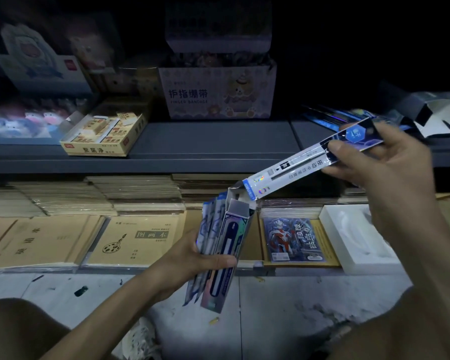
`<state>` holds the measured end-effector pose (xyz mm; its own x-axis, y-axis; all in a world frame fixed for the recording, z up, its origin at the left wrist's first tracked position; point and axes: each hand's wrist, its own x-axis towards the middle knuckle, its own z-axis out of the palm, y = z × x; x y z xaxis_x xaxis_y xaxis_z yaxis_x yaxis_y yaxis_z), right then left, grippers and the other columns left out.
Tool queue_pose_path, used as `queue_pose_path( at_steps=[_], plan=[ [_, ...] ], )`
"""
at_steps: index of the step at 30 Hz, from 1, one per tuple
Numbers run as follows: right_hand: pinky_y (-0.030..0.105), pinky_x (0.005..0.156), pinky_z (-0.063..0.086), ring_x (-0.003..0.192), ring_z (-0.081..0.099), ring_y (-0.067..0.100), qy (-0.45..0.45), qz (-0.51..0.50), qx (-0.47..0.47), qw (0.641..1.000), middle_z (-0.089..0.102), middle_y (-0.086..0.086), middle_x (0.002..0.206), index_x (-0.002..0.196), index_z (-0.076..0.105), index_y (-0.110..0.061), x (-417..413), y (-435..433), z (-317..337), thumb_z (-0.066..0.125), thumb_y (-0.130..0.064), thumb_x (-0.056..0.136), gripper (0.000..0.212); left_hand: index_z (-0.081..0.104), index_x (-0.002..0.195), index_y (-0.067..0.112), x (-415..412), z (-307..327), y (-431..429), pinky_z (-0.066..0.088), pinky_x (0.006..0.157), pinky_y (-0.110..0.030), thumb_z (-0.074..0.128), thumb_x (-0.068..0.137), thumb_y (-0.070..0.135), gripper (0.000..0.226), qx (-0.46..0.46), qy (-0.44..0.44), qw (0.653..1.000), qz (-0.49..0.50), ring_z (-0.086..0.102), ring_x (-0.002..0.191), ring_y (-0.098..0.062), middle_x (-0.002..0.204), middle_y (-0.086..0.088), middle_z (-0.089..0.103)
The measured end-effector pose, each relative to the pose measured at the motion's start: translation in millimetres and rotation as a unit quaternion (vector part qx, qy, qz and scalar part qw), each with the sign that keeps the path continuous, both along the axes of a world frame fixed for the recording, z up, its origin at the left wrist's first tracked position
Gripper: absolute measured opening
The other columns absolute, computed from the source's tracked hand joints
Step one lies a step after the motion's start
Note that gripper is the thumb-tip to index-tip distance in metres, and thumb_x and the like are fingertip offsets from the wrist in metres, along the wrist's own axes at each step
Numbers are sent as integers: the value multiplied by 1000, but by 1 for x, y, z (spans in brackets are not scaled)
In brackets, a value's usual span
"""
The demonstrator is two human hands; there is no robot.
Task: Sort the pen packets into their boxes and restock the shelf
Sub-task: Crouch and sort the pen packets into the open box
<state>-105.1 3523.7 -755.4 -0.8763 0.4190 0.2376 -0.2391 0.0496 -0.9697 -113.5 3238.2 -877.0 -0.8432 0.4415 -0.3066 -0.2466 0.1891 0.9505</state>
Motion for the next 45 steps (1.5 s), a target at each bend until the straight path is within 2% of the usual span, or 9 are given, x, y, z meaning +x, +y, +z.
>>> queue_pose_path(
  at_steps=[4, 15, 19, 29, 34, 36, 39, 42, 45],
  plan=[
    [28, 71, 64, 87, 78, 25, -15, 15, 3, 1000, 78, 7, 86, 96, 71, -9, 1, -2, -5, 73, 0, 92, 10, 61, 127, 19, -1, 0, 2, 59, 96, -45, 86, 72, 17, 60, 9, 3, 1000, 7, 74, 107, -23, 113, -4, 77],
    [31, 71, 65, 79, 79, 23, -9, 70, 116, 991, 75, 5, 82, 94, 74, -6, 0, -4, -11, 74, 3, 91, 9, 60, 128, 18, 0, 2, 6, 59, 96, -45, 86, 77, 16, 57, -20, 0, 999, -27, 73, 109, -23, 116, -5, 76],
    [27, 70, 64, 74, 78, 18, 20, 80, 189, 978, 77, 1, 85, 94, 75, -7, 1, -1, -6, 76, 2, 89, 10, 59, 128, 22, 3, 4, 7, 61, 88, -30, 85, 80, 9, 56, -34, 5, 998, -49, 74, 106, -16, 115, 2, 77],
    [17, 65, 56, 75, 71, 0, -76, 174, 333, 924, 74, -17, 80, 86, 76, -26, 6, -51, -38, 83, -13, 84, 15, 60, 129, 22, 4, 4, 10, 60, 93, -35, 87, 79, 15, 57, -51, 13, 997, -60, 74, 107, -17, 115, 0, 77],
    [38, 71, 65, 76, 78, 28, -180, 231, 173, 940, 78, 7, 82, 97, 74, -10, -2, -40, -31, 88, -13, 80, 23, 59, 128, 24, 4, 3, 9, 60, 89, -31, 87, 77, 18, 59, -45, 9, 997, -57, 74, 106, -16, 114, 3, 77],
    [36, 68, 64, 72, 76, 26, -207, 236, 156, 936, 78, 9, 78, 102, 74, -7, -4, -36, -28, 87, -14, 81, 26, 59, 128, 25, 4, 4, 9, 60, 87, -30, 87, 77, 18, 58, -44, 9, 997, -57, 74, 106, -16, 114, 3, 77],
    [33, 56, 53, 61, 66, 20, -258, 245, 190, 915, 75, 15, 73, 90, 75, -7, -3, -41, -32, 85, -12, 83, 14, 59, 127, 25, 4, 4, 9, 60, 86, -29, 87, 78, 17, 58, -50, 13, 997, -57, 74, 104, -14, 112, 5, 77],
    [37, 59, 46, 68, 59, 24, -318, 274, 235, 877, 75, 22, 90, 84, 73, -12, -3, -45, -38, 84, -16, 84, 11, 58, 129, 25, 5, 4, 10, 61, 87, -30, 88, 78, 14, 60, -53, 13, 996, -67, 74, 104, -15, 113, 4, 77],
    [28, 54, 45, 65, 62, 15, -322, 259, 199, 889, 77, 13, 85, 92, 76, -9, -4, -37, -31, 88, -21, 79, 21, 58, 129, 25, 6, 3, 10, 61, 89, -32, 88, 79, 13, 60, -50, 12, 996, -73, 74, 106, -16, 115, 3, 77]
  ],
)
